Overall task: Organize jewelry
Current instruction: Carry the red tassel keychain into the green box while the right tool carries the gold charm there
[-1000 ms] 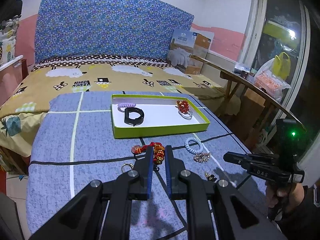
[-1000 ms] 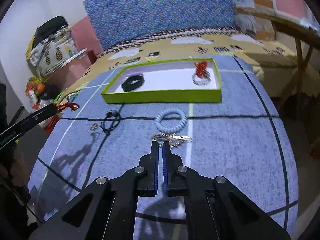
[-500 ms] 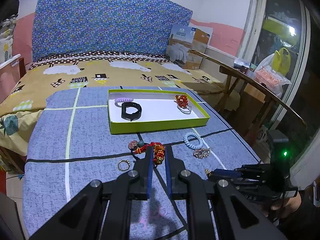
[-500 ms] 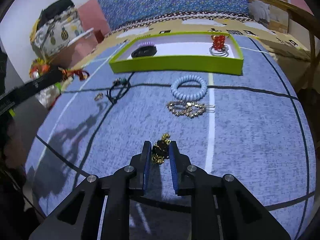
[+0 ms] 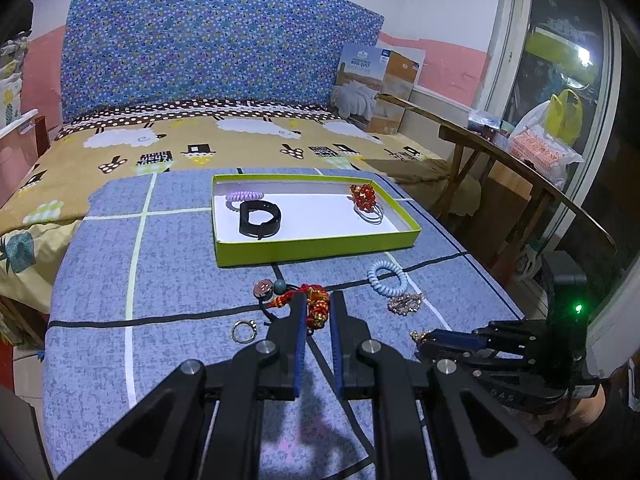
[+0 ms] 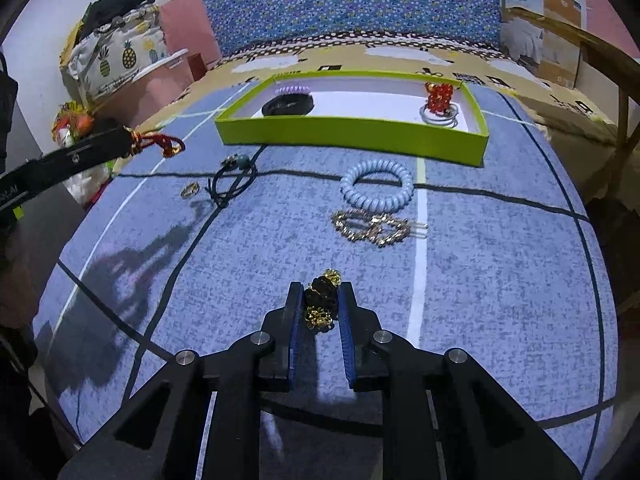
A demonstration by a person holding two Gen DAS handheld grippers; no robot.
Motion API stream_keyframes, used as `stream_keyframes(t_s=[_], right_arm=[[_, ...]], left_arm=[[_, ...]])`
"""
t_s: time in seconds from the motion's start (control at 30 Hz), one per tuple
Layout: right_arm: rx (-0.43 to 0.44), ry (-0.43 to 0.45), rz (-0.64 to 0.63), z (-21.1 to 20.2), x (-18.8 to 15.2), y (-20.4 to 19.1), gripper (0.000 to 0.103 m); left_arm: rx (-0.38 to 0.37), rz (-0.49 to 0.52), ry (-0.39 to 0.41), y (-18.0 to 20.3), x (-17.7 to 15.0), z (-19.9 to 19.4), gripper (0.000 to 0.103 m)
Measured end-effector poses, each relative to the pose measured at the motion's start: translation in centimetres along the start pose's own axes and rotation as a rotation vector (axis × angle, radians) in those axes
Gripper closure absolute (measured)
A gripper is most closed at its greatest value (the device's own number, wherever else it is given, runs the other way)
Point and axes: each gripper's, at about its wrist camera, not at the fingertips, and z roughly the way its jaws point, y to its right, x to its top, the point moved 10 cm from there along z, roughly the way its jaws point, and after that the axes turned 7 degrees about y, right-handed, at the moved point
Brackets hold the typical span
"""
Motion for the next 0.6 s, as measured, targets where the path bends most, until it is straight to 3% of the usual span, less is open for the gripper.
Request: stream_keyframes(t_s=[0.6], right_arm=[[0.004,0.163,-0.007,-1.6,8.3,2.2,0.086]], left_arm=[[-0.021,0.125,0.026,2.7,4.0,3.8,0.091]])
